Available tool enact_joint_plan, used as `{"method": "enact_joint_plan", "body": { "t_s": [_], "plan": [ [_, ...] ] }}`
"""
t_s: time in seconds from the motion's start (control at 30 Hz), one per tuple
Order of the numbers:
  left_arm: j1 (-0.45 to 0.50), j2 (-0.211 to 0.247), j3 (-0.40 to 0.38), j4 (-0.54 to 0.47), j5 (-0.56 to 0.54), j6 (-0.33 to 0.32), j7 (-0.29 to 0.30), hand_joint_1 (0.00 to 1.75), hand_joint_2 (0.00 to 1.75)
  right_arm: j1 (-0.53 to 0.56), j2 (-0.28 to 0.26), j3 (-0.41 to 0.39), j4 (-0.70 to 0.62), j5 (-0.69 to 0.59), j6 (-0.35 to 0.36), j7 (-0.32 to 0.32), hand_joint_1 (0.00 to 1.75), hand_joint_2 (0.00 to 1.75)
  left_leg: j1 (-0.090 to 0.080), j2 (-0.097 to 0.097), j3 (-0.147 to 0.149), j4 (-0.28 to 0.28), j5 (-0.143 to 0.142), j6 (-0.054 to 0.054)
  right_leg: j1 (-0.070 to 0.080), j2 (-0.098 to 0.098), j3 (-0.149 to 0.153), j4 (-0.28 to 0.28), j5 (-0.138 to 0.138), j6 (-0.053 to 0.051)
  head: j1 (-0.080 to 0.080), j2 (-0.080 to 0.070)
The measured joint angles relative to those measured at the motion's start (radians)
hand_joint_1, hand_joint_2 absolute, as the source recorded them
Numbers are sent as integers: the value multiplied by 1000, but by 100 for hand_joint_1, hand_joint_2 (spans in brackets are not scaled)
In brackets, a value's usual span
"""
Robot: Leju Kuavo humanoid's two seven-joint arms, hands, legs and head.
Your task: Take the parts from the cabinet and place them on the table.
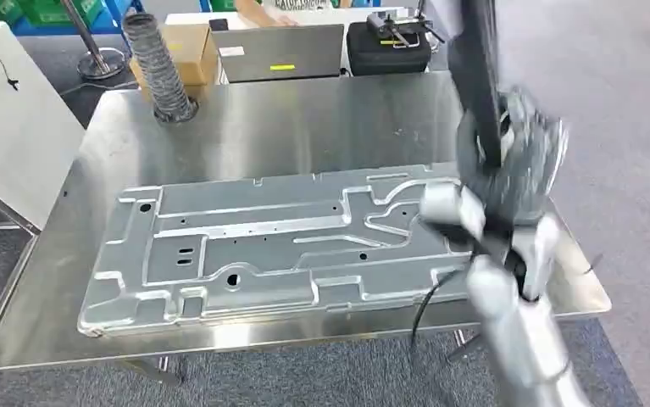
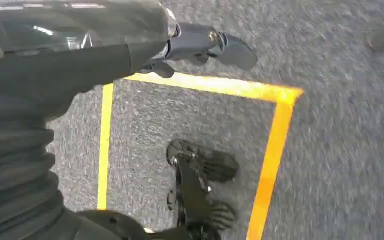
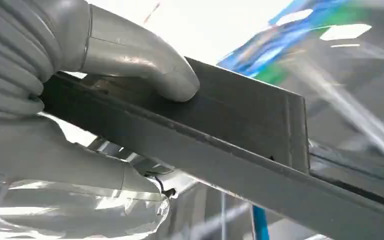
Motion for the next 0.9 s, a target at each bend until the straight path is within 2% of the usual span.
{"method": "enact_joint_plan", "body": {
  "t_s": [0.07, 0.1, 0.13, 0.17, 0.2, 0.23, 0.27, 0.3, 0.4, 0.43, 0.47, 0.5, 0.57, 0.6, 0.63, 0.67, 0.7, 0.73, 0.77, 0.8, 0.83, 0.87, 0.9],
  "plan": [
    [2, 0, 0, 0, -3, -4, -2, 0, 175, -98, -11, -7, 112, 141, 23, 40, 175, 175, 1, 0, -77, 151, -80, -4, 3, -2, 0, 1, -1, -4, -2, 0],
    [4, 0, 0, 0, -5, -5, -2, 0, 175, -141, -13, 0, 165, 204, 47, 47, 175, 175, 1, 0, -121, 232, -107, -6, 5, -2, -1, 1, -2, -6, -3, 0],
    [5, 0, 0, 0, -10, -7, -3, 0, 175, -181, -13, 11, 207, 239, 72, 47, 175, 175, 1, 0, -145, 268, -106, -7, 6, -2, 0, 2, -3, -6, -2, 0],
    [4, 0, 0, 0, -10, -9, -4, 0, 175, -219, -14, 28, 252, 267, 106, 47, 175, 175, 1, 0, -147, 255, -80, -5, 8, -1, 2, 2, -4, -7, -3, 0],
    [3, 0, 0, 0, -13, -13, -7, 0, 175, -256, -14, 50, 297, 287, 135, 47, 175, 175, 1, 0, -127, 195, -34, -2, 10, -1, 5, 3, -6, -7, -3, 0],
    [3, 0, 0, 0, -14, -17, -9, 0, 175, -283, -14, 72, 332, 301, 154, 47, 175, 175, 0, 0, -95, 121, 13, 1, 11, -1, 9, 3, -9, -7, -2, 0],
    [2, 0, 0, 0, -19, -21, -13, 0, 175, -321, -14, 111, 382, 318, 176, 47, 175, 175, -1, 1, -47, 5, 76, 10, 13, -2, 15, 4, -14, -5, -3, 0],
    [2, 1, 0, 0, -21, -24, -15, 0, 175, -350, -14, 147, 428, 331, 194, 47, 175, 175, -5, 3, -28, -35, 76, 20, 17, -2, 15, 6, -17, -3, 0, 0],
    [0, 0, -1, 0, -31, -29, -22, 0, 175, -399, -8, 238, 529, 348, 226, 38, 175, 175, -10, -1, -31, -45, 80, 24, 16, -4, 9, 6, -16, 9, -2, 0],
    [0, 0, -1, 0, -31, -33, -22, 0, 175, -409, -5, 269, 561, 342, 229, 23, 175, 175, -8, -3, -31, -49, 83, 30, 17, -6, 10, 4, -16, 14, -2, 0],
    [0, -4, -2, 0, -32, -36, -22, 0, 175, -417, -2, 296, 589, 327, 235, 4, 175, 175, 1, -2, -26, -60, 88, 37, 17, -8, 6, 11, -25, 20, -3, 0],
    [-2, -5, -2, 0, -32, -37, -22, 0, 175, -425, 0, 319, 613, 305, 240, -20, 175, 175, 1, -3, -24, -63, 89, 39, 16, -8, -4, 35, -40, 27, 0, 0],
    [-3, -5, -2, 0, -32, -40, -24, 0, 175, -434, 9, 364, 660, 246, 245, -65, 175, 175, 1, -3, -24, -63, 88, 44, 8, -8, -80, 186, -111, 37, 4, 0],
    [-3, -5, -2, 0, -32, -41, -24, 0, 175, -434, 12, 384, 678, 228, 246, -75, 175, 175, 1, -3, -23, -63, 87, 45, 5, -8, -112, 247, -133, 40, 3, 0],
    [-4, -5, -2, 0, -31, -43, -25, 0, 175, -432, 17, 415, 705, 214, 247, -83, 175, 175, 2, -3, -23, -62, 85, 45, 0, -8, -158, 324, -147, 45, 4, 0],
    [-4, -5, -2, 0, -31, -44, -25, 0, 175, -430, 19, 432, 721, 211, 248, -87, 175, 175, 2, -5, -22, -61, 83, 44, -5, -8, -170, 328, -130, 48, 4, 0],
    [-3, -6, -2, 0, -31, -44, -25, 0, 175, -430, 20, 440, 730, 200, 256, -96, 175, 175, 3, -7, -21, -60, 81, 43, -7, -9, -161, 300, -105, 48, 4, 0],
    [-3, -7, -2, 0, -32, -44, -26, 0, 175, -432, 26, 450, 738, 165, 282, -126, 175, 175, 4, -11, -17, -57, 76, 39, -9, -10, -119, 199, -44, 47, 4, 0],
    [-2, -7, -2, 0, -32, -44, -29, 0, 175, -435, 30, 460, 742, 125, 310, -158, 175, 175, 4, -11, -12, -55, 71, 36, -9, -10, -81, 117, 0, 44, 5, 0],
    [-1, -7, -2, 0, -31, -44, -31, 0, 175, -438, 32, 471, 747, 89, 337, -184, 175, 175, 5, -12, -6, -54, 65, 30, -8, -12, -43, 25, 29, 39, 7, 0],
    [-3, -7, -2, 0, -31, -44, -37, 0, 175, -438, 42, 492, 756, 39, 371, -215, 175, 175, 0, -10, -9, -56, 64, 23, 3, -12, -33, 20, 16, 35, 5, 0],
    [-3, -7, -2, 0, -31, -44, -44, 0, 175, -434, 54, 513, 760, 4, 396, -227, 175, 175, 1, -8, -10, -55, 63, 18, 2, -8, -35, 12, 18, 30, 6, 0],
    [-4, -7, -2, 0, -31, -45, -50, 0, 175, -423, 60, 534, 763, -25, 410, -229, 175, 175, 1, -6, -7, -57, 61, 13, 5, -6, -36, 12, 16, 27, 1, 0]
  ]
}}
